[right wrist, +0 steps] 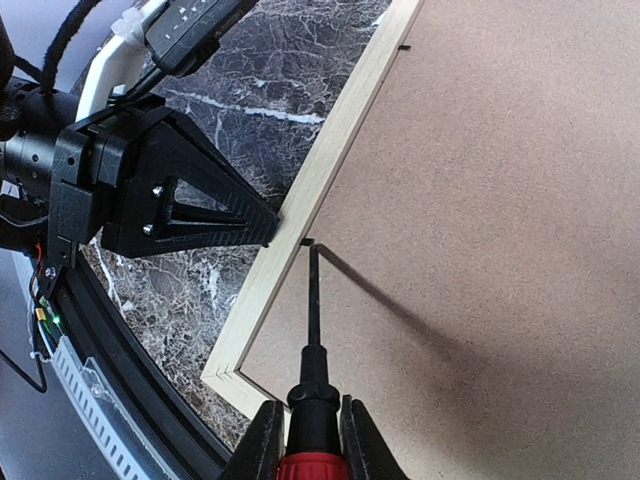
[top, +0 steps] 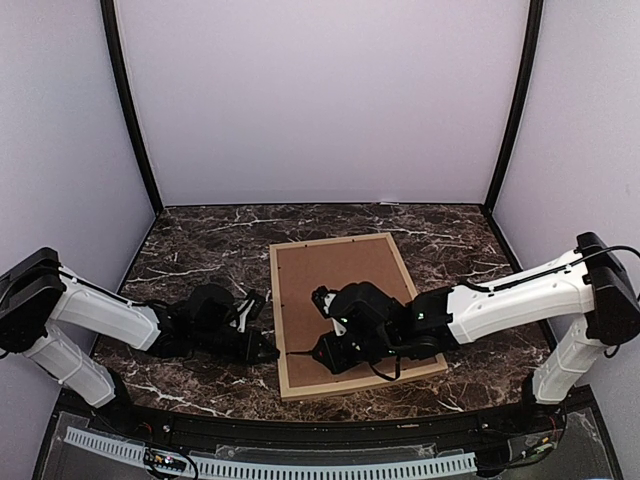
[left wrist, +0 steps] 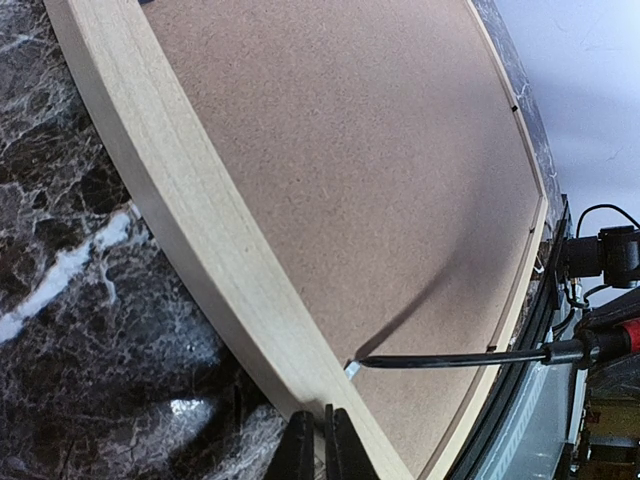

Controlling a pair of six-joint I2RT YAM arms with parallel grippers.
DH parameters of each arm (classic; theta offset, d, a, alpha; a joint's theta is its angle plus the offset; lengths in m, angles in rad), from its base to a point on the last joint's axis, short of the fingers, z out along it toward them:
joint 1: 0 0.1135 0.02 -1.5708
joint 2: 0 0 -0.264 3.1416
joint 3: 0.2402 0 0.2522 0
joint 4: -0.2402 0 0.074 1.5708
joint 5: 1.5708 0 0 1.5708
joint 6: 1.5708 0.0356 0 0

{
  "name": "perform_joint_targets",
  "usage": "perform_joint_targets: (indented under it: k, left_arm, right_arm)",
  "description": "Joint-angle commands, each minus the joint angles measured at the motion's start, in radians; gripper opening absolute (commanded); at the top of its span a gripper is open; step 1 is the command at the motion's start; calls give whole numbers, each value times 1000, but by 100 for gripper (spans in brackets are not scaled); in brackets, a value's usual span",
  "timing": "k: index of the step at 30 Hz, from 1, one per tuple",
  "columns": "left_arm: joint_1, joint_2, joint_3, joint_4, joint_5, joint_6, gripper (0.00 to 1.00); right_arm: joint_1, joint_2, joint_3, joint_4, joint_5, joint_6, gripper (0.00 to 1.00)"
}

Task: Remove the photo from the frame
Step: Release the fastener from the backboard.

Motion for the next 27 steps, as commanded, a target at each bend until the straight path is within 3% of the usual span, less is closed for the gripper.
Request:
perform_joint_targets:
  k: [1,22,27]
  left_arm:
    - [-12,39,-8,-105,-12,15,7]
    - [-11,33,-9,-115,-14,16,6]
    - [-11,32,-11,-112,-15,15,6]
  right_arm:
    - [-8,-29,-7,24,17,10,0]
    - [-6,9,-6,54,-22,16,0]
    - [-7,-12,-13,4,47,29,0]
